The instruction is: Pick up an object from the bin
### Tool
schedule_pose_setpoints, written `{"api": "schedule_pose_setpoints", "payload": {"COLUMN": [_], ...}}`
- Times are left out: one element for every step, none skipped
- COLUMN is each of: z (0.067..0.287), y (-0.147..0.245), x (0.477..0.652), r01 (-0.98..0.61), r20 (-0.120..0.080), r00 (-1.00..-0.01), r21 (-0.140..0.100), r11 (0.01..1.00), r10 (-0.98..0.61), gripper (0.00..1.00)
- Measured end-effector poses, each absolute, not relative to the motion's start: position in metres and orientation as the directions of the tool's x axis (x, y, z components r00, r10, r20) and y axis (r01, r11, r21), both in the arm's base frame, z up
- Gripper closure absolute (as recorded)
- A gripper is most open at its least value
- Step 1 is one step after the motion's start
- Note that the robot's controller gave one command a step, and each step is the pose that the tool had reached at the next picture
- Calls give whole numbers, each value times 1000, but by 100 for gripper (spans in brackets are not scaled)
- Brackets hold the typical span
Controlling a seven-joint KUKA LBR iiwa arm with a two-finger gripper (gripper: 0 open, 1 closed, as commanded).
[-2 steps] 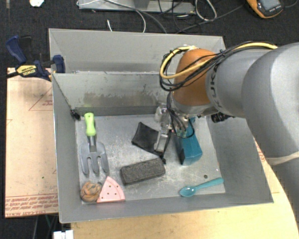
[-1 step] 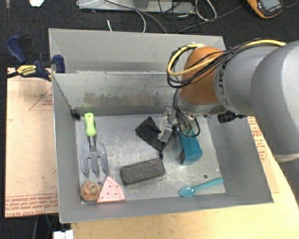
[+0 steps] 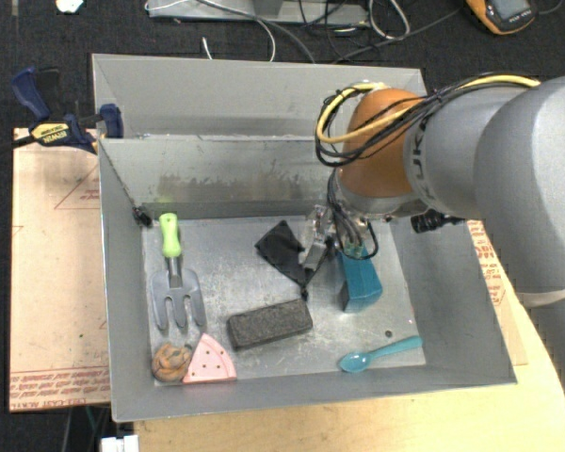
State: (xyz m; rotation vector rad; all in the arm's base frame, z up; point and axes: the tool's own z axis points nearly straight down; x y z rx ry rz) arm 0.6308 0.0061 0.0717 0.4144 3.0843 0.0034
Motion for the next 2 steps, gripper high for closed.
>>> {"api": "schedule_pose_setpoints", "payload": {"z": [108,178], "y": [11,23], "x": [629,627], "r01": [300,273], "r20": [-29,-26], "r00": [-954,-962], "r21": [8,5], "r11": [954,962], "r10": [300,273], "gripper": [100,100]}}
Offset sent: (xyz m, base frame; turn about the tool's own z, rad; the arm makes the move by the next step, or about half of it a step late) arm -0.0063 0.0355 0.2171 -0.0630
